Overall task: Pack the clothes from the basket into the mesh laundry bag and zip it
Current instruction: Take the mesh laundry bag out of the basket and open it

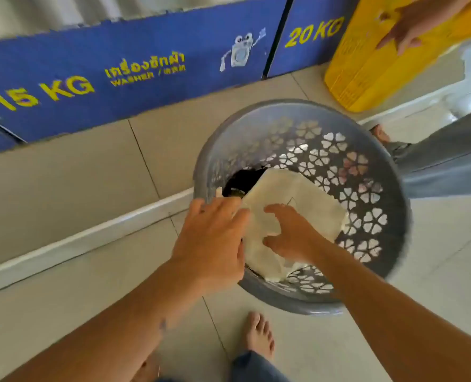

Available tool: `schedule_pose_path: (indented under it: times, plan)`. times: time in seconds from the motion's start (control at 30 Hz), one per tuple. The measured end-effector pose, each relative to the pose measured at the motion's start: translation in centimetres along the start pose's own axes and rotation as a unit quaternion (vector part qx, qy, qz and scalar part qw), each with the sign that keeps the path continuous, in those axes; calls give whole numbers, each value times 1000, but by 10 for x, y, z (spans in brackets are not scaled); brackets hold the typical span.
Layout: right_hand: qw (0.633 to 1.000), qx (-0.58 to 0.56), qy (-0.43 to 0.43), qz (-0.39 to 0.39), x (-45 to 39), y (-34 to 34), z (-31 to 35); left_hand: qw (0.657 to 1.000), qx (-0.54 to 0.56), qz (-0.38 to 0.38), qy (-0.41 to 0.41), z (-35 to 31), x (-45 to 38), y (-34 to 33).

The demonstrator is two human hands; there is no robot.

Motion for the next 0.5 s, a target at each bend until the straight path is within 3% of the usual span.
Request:
schedule_pose_path:
  times: [0.13,0.27,0.4,0.5]
  plan:
    - [997,46,8,69,-31,-41,-25,994,-91,-9,-63,-6,-26,-25]
    - [988,91,44,116,-46,-59,-25,986,-139,55,-75,-9,-34,-47]
    - [981,147,75,102,-47,-42,-18,981,-154,91,-81,-8,-38,-60]
    - [988,134,76,31,-42,-18,-16,988,-125,66,-58,-5,-37,-53]
Point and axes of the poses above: each hand's wrist, its own x-axis away from the middle knuckle, its own y-axis out of the back of the hand, z = x × y, the point moved 10 cm from there along -x, towards the middle knuckle, and after that the axes turned 13 degrees about -z, right-handed, at the moved point
